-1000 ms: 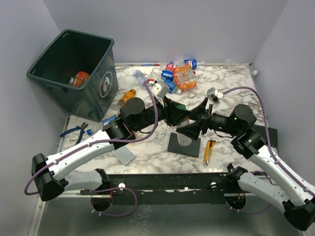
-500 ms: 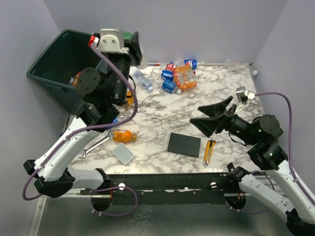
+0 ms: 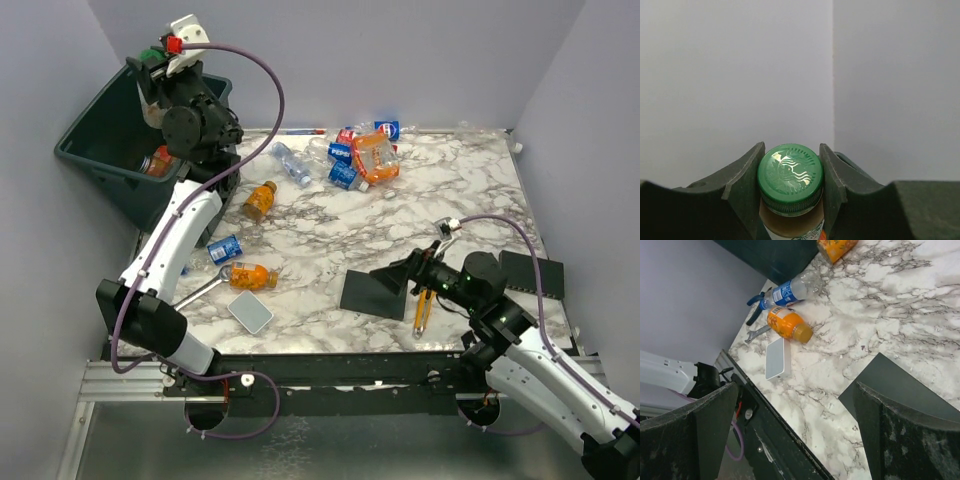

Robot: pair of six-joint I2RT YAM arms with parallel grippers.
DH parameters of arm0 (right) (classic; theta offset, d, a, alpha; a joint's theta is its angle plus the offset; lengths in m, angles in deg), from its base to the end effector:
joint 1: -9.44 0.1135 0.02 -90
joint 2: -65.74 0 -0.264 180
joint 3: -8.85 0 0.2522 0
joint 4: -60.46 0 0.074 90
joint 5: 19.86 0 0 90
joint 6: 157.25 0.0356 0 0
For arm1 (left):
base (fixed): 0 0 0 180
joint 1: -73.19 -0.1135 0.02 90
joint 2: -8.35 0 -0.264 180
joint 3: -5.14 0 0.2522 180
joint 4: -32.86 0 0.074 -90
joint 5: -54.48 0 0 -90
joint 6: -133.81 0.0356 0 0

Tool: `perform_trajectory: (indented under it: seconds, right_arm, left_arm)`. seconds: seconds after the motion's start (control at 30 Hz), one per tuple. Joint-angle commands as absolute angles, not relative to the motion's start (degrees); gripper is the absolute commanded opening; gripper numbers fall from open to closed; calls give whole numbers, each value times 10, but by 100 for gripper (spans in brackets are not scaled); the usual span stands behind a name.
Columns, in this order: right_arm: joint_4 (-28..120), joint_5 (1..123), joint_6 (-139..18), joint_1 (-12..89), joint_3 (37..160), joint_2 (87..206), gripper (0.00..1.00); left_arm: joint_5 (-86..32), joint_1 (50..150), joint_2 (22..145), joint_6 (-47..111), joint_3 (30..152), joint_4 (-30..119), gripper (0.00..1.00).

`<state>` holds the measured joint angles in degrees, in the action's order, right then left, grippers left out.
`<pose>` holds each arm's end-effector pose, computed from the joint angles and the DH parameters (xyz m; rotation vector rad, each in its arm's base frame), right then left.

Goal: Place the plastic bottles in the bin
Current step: Place the plastic bottle in the trash bin.

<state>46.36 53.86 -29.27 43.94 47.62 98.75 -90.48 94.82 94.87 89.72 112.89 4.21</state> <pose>0.1234 0.0969 0.2669 -0.1719 1.8509 1.1552 0.2895 -0.0835 0.5406 -0.4129 1.0667 0.7127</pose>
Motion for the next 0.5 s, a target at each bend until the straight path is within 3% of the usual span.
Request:
perform_trajectory:
  seconds: [0.0,0.03,0.07,0.17,0.27,0.47]
  right_arm:
    - [461,532,-307,441,493,974,100]
    - [449,538,-314,441,494,969,100]
    - [442,546,-317,442,495,965,100]
    - [426,560,-317,441,495,957,100]
    - [406,575,-319,442,501,954,100]
    - [392,615,-345,442,519,945,100]
  left_arm:
    - [-935,917,961,909,1093,-57,0]
    - [-942,916,967,904,1082,-56,2]
    - [-950,916,972,897,1073,-55,12]
    - [-962,921,982,876,1067,-43,62]
    - [-954,938,991,882,1099,-22,96]
    - [-932,1040,991,942,1175,-7,99]
